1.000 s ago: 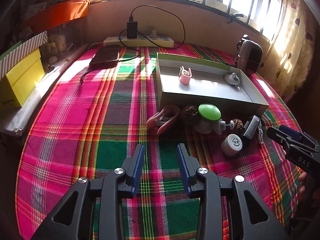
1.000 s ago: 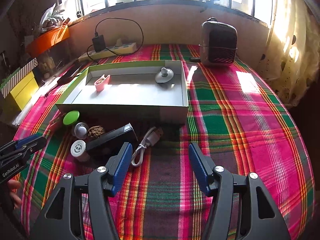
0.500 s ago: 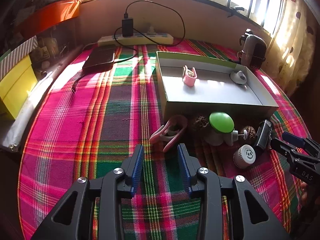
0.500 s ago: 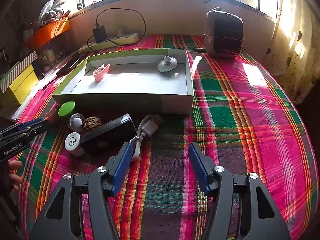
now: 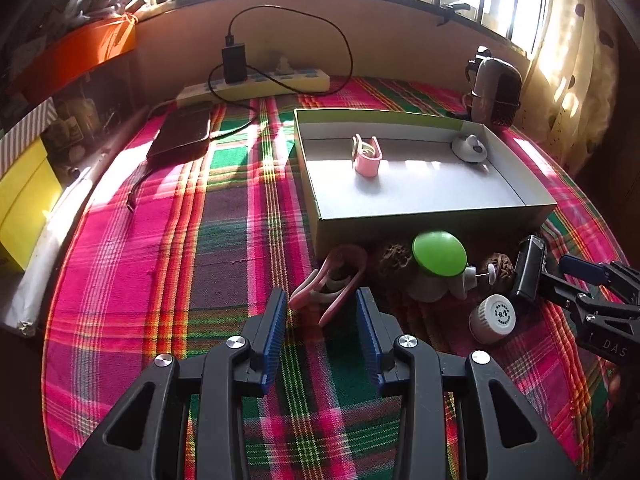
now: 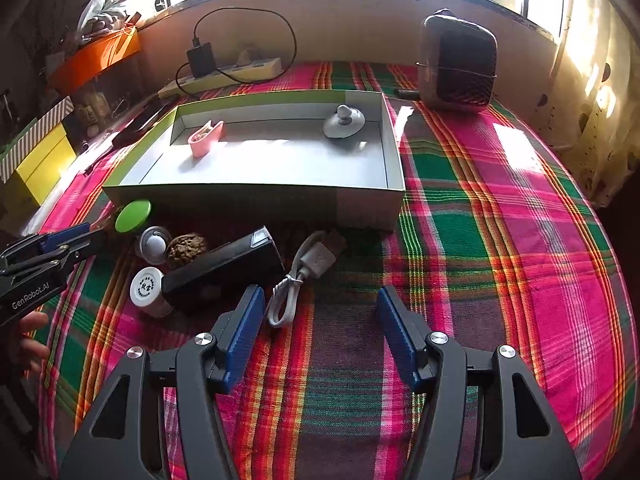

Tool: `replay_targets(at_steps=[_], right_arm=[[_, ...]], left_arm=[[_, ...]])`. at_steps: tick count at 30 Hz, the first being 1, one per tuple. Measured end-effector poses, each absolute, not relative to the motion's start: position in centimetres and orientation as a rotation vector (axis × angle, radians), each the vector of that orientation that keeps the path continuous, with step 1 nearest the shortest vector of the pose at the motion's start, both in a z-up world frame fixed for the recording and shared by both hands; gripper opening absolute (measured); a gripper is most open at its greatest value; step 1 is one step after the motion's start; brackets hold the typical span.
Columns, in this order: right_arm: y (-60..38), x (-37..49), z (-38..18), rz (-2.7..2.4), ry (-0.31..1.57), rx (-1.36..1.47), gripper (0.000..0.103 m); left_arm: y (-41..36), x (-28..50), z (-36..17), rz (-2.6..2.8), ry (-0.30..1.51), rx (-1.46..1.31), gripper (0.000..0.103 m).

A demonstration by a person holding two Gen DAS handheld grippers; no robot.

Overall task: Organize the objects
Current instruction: 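Withdraw both tools from the box toward the remaining items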

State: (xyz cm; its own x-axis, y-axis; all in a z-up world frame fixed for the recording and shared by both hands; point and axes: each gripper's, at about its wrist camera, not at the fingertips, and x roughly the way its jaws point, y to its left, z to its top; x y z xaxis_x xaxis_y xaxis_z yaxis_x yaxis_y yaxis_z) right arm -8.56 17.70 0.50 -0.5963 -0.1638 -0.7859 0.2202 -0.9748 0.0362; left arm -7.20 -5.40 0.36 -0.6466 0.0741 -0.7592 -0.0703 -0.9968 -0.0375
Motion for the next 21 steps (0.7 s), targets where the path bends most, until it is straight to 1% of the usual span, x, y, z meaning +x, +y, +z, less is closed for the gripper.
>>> replay_targets(at_steps=[3, 6, 9, 12, 21], right_arm=[[17.3, -8.8, 0.4, -2.642, 0.139, 1.288, 0.06], [17.3, -9.1, 0.5, -2.651, 0.145, 1.29, 0.06], [17.5, -9.3, 0.5, -2.676, 0.161, 1.299, 0.064], [17.9, -9.4, 0.5, -2.688, 0.158, 1.307, 0.064], [18.2, -10.2, 0.4, -2.722, 0.146, 1.323, 0.067]], left_arm=[[-5.2, -7.6, 0.2, 2.774, 0.024, -1.298, 0.033], [-5.0, -7.6, 0.4, 2.777, 0.05, -1.278, 0.034], [-5.1, -8.0, 0.3, 2.767, 0.062, -1.294, 0.035], [-4.8, -8.1, 0.3, 2.763, 0.089, -1.288, 0.035], [-4.8, -8.7, 0.1, 2.76, 0.076, -1.304, 0.035]])
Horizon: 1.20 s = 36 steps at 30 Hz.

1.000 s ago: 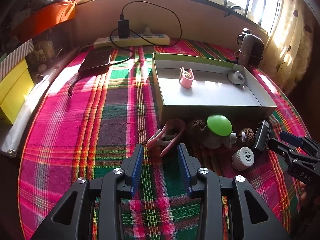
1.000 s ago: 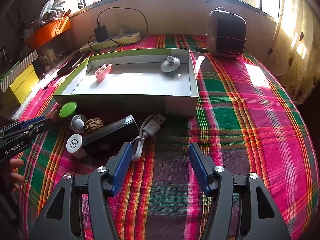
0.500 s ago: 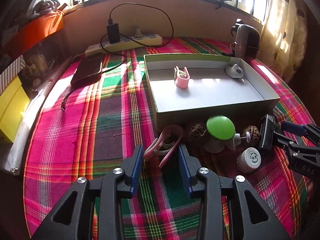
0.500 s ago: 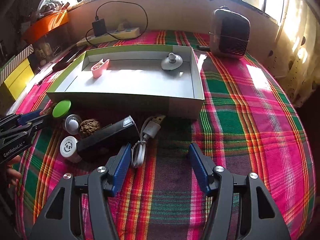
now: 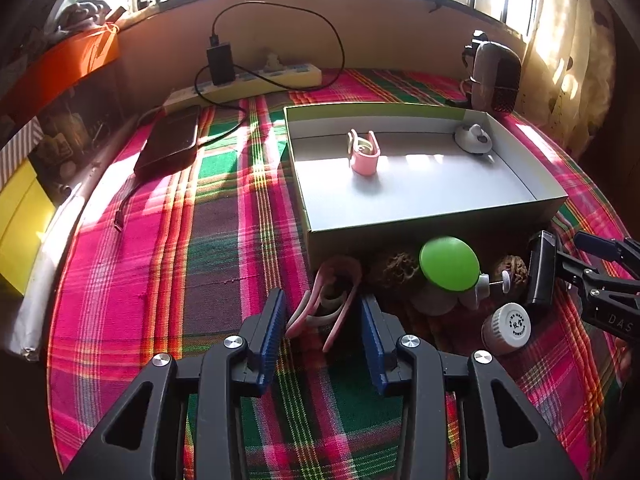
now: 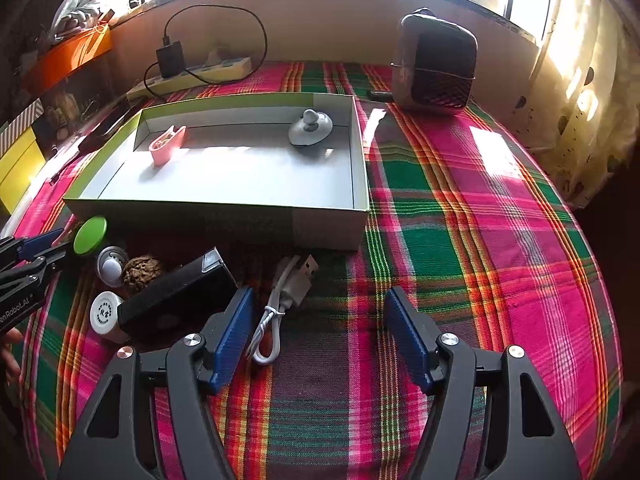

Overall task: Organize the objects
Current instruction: 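Withdraw both tools from the box toward the remaining items, then grasp the pink clip with the left tool while the right tool grasps the white USB cable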

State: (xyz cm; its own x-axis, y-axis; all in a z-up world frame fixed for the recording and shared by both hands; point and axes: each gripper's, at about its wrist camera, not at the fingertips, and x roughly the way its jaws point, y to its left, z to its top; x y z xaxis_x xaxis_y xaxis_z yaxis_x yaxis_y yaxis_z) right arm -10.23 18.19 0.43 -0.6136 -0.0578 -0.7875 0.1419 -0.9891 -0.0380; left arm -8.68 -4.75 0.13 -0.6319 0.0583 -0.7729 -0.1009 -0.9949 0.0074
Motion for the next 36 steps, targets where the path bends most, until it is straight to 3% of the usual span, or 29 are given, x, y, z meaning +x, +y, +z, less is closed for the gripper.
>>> replay_targets(at_steps=[13, 17, 22, 34, 36], right_arm=[[18.9, -10.6, 0.4, -2.719, 0.098, 1.331, 0.067], [19.3, -10.7, 0.4, -2.732, 0.086, 1.335, 0.066], [19.5, -10.5, 0.5, -2.737, 0.083, 1.325, 0.056], [19.7, -10.3, 0.7, -2.734, 0.07, 1.308, 0.029], [19.7, -10.2, 0.7, -2.73, 0.07, 1.303, 0.018]], left_arm=[[-5.0, -9.1, 0.1, 2.772, 0.045, -1.313, 0.035], [-5.2, -8.9, 0.1, 2.79, 0.035, -1.315, 0.027], [-5.5, -8.7, 0.1, 2.802, 0.02, -1.316, 0.022], [-5.4, -7.8, 0.1, 2.818, 0.001, -1.319, 0.021], [-5.3, -7.7, 0.1, 2.82, -0.002, -1.32, 0.021]])
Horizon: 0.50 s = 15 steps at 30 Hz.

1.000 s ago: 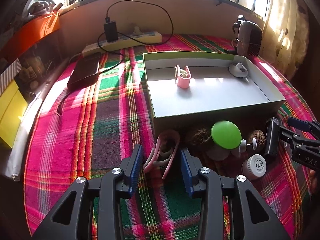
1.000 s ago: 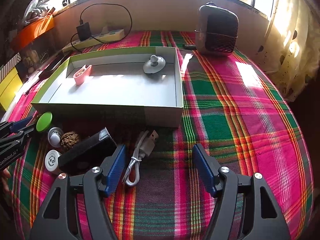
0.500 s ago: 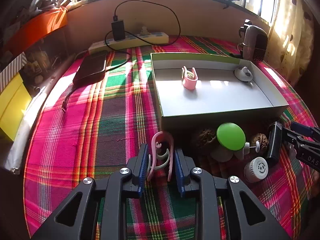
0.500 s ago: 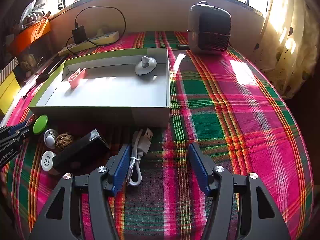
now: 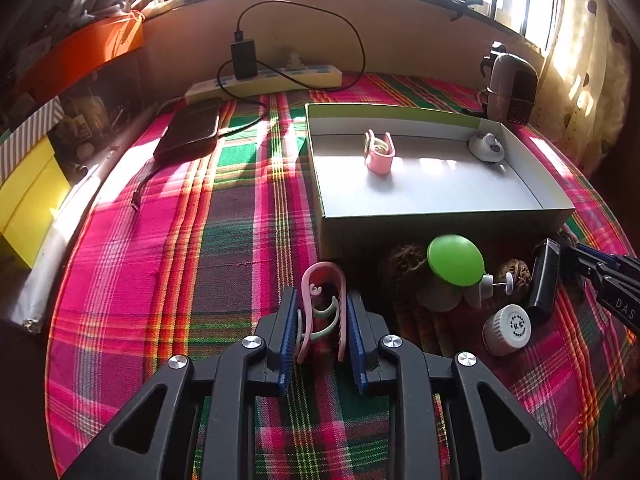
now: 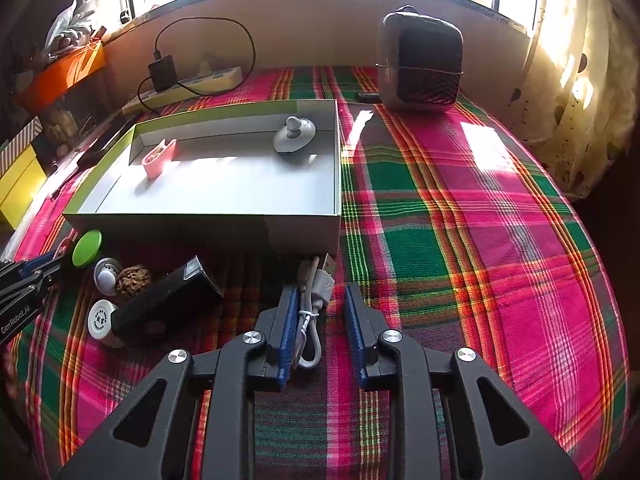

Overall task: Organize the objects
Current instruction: 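Grasp the pink clip with the left tool while the right tool grasps the white USB cable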

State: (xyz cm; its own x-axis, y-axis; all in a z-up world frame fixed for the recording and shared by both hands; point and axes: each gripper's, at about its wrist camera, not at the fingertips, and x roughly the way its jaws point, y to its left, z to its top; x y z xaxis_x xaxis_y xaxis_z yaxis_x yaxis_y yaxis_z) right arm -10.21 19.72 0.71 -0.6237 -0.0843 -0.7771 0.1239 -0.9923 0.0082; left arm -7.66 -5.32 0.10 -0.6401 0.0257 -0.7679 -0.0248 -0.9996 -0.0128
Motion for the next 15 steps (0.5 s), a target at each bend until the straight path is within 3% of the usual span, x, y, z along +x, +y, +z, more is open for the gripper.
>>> replay_targets(at_steps=[15], right_arm=[[19.74, -9.59, 0.81, -2.714, 0.049, 1.278, 0.017]], left_arm=[[-4.84, -6.81, 0.07, 2.848, 0.007, -1.325, 0.021]])
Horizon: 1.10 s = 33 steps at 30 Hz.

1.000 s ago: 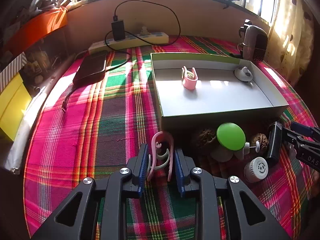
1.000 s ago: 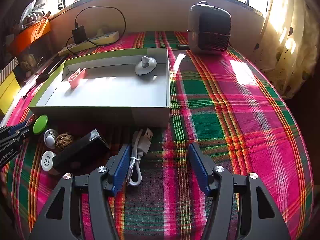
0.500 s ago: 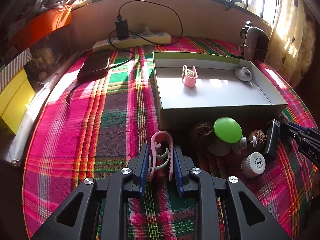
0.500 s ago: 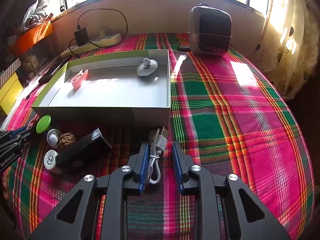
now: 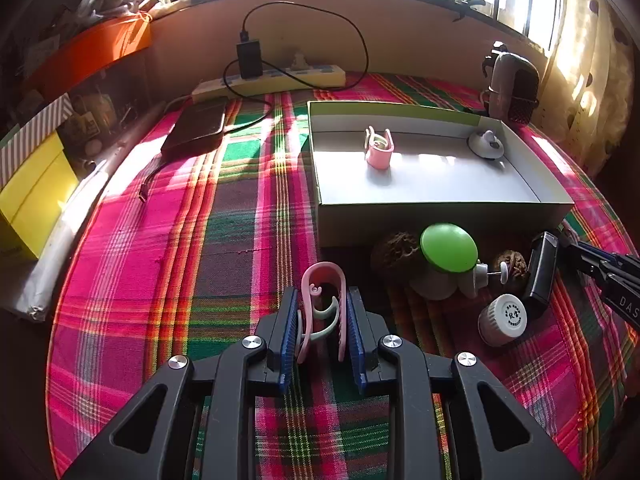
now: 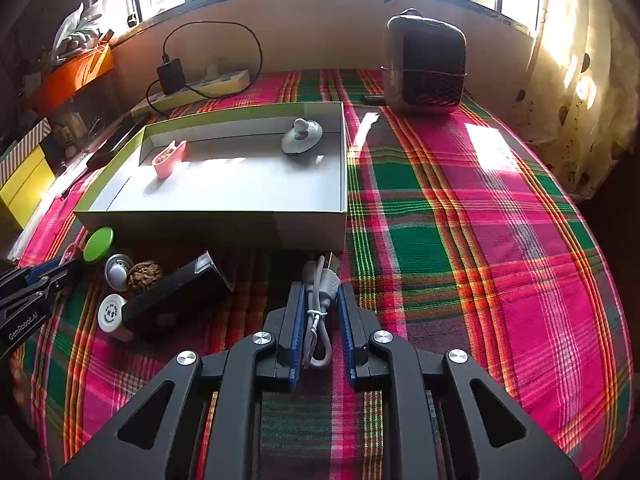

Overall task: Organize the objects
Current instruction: 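Grasp the pink clip with the left tool while the right tool grasps the white USB cable, then carry the pink clip and white cable toward the box with both tools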

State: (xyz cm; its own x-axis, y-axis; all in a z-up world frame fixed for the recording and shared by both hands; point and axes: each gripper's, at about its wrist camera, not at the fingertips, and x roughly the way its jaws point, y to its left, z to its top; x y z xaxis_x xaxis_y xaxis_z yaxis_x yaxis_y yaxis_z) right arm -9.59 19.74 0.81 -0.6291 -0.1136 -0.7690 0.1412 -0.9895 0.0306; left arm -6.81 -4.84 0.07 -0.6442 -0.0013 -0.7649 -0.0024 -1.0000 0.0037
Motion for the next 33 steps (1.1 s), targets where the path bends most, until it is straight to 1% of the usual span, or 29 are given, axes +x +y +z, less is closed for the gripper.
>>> replay_targets(at_steps=[13, 33], right_arm=[[19.7, -8.9, 1.1, -2.708, 0.049, 1.239, 0.017], [19.1, -7.6, 2.6, -2.686, 0.046, 1.165, 0.017]], left_arm=[[-4.5, -6.1, 0.3, 2.853, 0.02, -1.316, 0.021], [-3.2, -4.7, 3.0, 2.864, 0.032, -1.204, 0.021]])
